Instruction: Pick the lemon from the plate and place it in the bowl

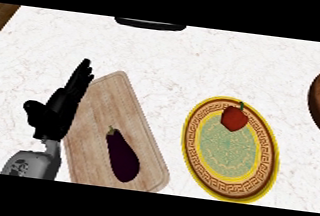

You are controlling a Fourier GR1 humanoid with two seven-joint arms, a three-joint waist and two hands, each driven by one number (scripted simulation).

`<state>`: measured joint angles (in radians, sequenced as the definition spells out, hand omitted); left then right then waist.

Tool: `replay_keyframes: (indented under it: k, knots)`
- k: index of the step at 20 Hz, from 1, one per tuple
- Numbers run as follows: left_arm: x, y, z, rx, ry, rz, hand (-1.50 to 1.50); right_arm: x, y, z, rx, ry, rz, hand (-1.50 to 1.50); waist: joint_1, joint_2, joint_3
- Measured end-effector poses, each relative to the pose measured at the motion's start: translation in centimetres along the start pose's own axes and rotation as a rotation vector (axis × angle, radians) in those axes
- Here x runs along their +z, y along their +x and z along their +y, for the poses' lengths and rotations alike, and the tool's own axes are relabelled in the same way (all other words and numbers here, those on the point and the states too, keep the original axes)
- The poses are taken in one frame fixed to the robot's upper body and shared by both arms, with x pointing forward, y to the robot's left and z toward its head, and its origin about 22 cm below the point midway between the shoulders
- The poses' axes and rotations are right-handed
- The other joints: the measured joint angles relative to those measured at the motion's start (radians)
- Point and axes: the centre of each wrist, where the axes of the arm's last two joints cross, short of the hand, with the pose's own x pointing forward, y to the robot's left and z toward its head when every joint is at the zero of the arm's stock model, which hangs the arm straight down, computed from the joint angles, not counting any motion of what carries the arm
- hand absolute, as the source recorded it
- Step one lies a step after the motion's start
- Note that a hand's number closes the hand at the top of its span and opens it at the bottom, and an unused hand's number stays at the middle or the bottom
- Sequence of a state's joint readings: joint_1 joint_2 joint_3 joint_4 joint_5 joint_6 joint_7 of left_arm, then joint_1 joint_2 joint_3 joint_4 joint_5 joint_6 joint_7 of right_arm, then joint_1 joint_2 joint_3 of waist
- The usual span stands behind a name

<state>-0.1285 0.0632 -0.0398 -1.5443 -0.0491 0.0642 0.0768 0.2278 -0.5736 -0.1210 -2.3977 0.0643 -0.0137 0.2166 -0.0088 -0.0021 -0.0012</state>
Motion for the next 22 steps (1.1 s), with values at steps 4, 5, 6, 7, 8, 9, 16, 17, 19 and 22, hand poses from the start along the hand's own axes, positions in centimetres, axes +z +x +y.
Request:
replay_keyframes:
  k: [4, 5, 6, 7, 8, 9, 16, 17, 19, 22]
  knots:
    - [0.1, 0.4, -0.3, 0.004, -0.008, -0.001, 0.00, -1.9, 1.8, -2.0, 0.046, -0.047, 0.036, 1.50, 0.009, 0.001, 0.000]
    - [0.6, 0.2, -0.3, 0.005, -0.011, 0.001, 0.00, -2.5, 2.0, -2.3, 0.049, -0.062, 0.040, 1.50, 0.011, 0.001, 0.000]
    - [0.4, 0.0, 0.0, 0.006, -0.011, 0.002, 0.00, -3.2, 2.0, -3.0, 0.057, -0.076, 0.046, 1.50, 0.011, 0.002, 0.000]
    - [-0.1, 0.2, -0.2, 0.001, -0.014, -0.002, 0.00, -3.9, 2.2, -3.5, 0.059, -0.087, 0.053, 1.50, 0.012, 0.002, 0.000]
    - [-0.2, 0.1, 0.0, -0.001, -0.013, -0.003, 0.00, -4.5, 2.4, -4.0, 0.064, -0.103, 0.063, 1.50, 0.012, 0.003, 0.000]
    - [-0.2, 0.4, 0.3, -0.002, -0.011, -0.005, 0.00, -5.2, 2.3, -4.5, 0.073, -0.114, 0.077, 1.50, 0.014, 0.002, 0.000]
    - [-0.2, 0.2, -0.5, 0.000, -0.015, -0.011, 0.00, -9.7, 0.4, -6.9, 0.161, -0.152, 0.165, 1.50, 0.020, 0.005, 0.000]
    - [-0.2, 0.2, -0.4, 0.003, -0.016, -0.009, 0.00, -10.2, -0.1, -7.2, 0.191, -0.157, 0.182, 1.50, 0.021, 0.005, 0.000]
    - [-0.3, 0.2, -0.1, 0.005, -0.018, -0.011, 0.00, -11.0, -1.6, -8.0, 0.247, -0.155, 0.211, 1.50, 0.021, 0.006, 0.001]
    - [-0.6, 0.4, -0.8, 0.009, -0.025, -0.012, 0.00, -12.2, -3.7, -8.3, 0.354, -0.155, 0.247, 1.50, 0.026, 0.008, 0.001]
